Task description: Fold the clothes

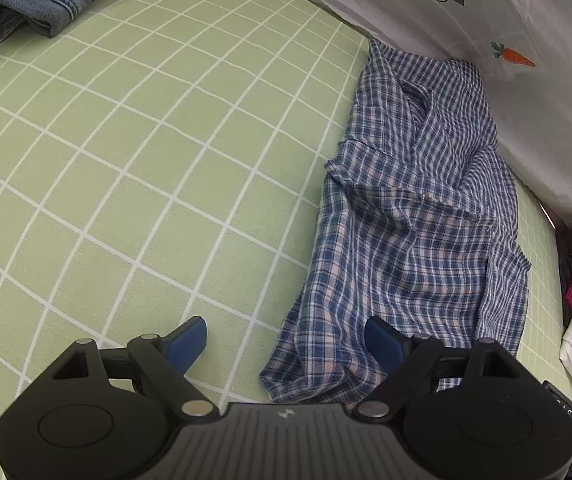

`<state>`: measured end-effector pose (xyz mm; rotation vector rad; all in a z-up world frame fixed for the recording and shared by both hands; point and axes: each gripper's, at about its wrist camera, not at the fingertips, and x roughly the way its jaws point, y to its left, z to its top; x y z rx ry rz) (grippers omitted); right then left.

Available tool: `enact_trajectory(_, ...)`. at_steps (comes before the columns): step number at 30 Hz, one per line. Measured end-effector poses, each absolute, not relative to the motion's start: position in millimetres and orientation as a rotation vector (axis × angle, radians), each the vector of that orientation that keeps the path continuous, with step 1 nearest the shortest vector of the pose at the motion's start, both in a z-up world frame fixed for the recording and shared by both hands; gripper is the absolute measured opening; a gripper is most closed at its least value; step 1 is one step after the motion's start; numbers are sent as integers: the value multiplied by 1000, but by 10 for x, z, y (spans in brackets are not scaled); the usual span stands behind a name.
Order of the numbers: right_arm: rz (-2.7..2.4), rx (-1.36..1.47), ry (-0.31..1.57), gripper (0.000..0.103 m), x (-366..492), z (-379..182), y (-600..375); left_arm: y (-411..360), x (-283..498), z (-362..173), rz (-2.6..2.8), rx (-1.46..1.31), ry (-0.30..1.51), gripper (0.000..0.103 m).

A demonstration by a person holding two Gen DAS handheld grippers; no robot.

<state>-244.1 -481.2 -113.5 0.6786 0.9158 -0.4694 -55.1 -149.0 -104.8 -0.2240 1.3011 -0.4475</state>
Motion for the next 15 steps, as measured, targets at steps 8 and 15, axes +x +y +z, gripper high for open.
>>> enact_trajectory(8, -433, 693, 924, 89, -2417, -1150, -4819, -1689, -564, -1092, -492, -179, 1303, 91)
enact_trajectory(15, -404, 558, 966, 93, -2321, -1165, -4641, -1789, -669, -1105, -596, -158, 1287, 90)
